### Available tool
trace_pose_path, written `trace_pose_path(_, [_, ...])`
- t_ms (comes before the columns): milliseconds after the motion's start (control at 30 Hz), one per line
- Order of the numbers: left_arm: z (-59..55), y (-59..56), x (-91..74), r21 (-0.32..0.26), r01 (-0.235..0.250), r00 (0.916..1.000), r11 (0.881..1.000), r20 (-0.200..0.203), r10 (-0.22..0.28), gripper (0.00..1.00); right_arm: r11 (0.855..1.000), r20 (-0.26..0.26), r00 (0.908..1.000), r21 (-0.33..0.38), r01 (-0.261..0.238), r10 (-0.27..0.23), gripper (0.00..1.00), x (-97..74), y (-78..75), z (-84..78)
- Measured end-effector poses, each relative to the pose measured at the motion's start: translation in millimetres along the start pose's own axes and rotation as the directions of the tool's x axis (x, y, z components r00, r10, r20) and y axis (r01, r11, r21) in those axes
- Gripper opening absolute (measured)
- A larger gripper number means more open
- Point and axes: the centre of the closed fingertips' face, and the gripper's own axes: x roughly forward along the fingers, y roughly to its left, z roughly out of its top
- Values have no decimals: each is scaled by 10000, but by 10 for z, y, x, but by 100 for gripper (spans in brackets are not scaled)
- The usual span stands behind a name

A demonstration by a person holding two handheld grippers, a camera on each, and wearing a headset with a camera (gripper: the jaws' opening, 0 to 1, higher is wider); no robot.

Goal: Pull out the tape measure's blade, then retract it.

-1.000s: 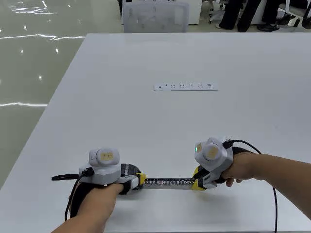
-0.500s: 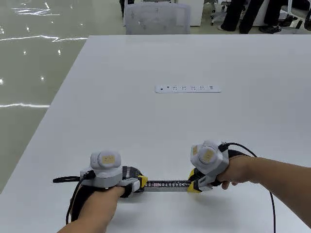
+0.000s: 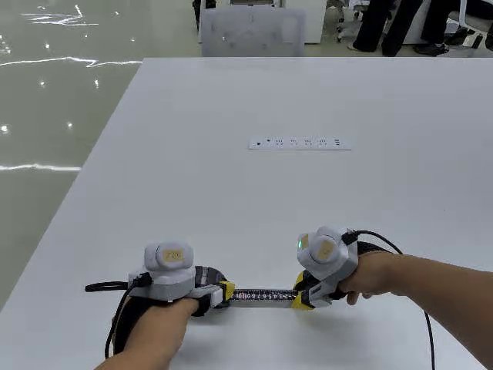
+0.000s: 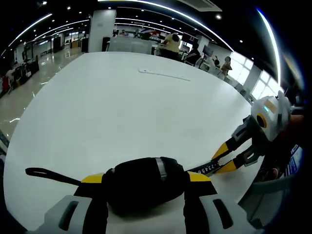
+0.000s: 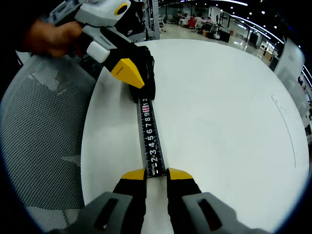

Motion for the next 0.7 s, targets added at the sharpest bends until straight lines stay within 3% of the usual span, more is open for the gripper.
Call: trace_pose_path(700, [1, -9, 0, 5, -3, 10000, 10000, 37, 3, 59, 10000, 279, 9996, -34, 84, -83, 14, 101, 20, 172])
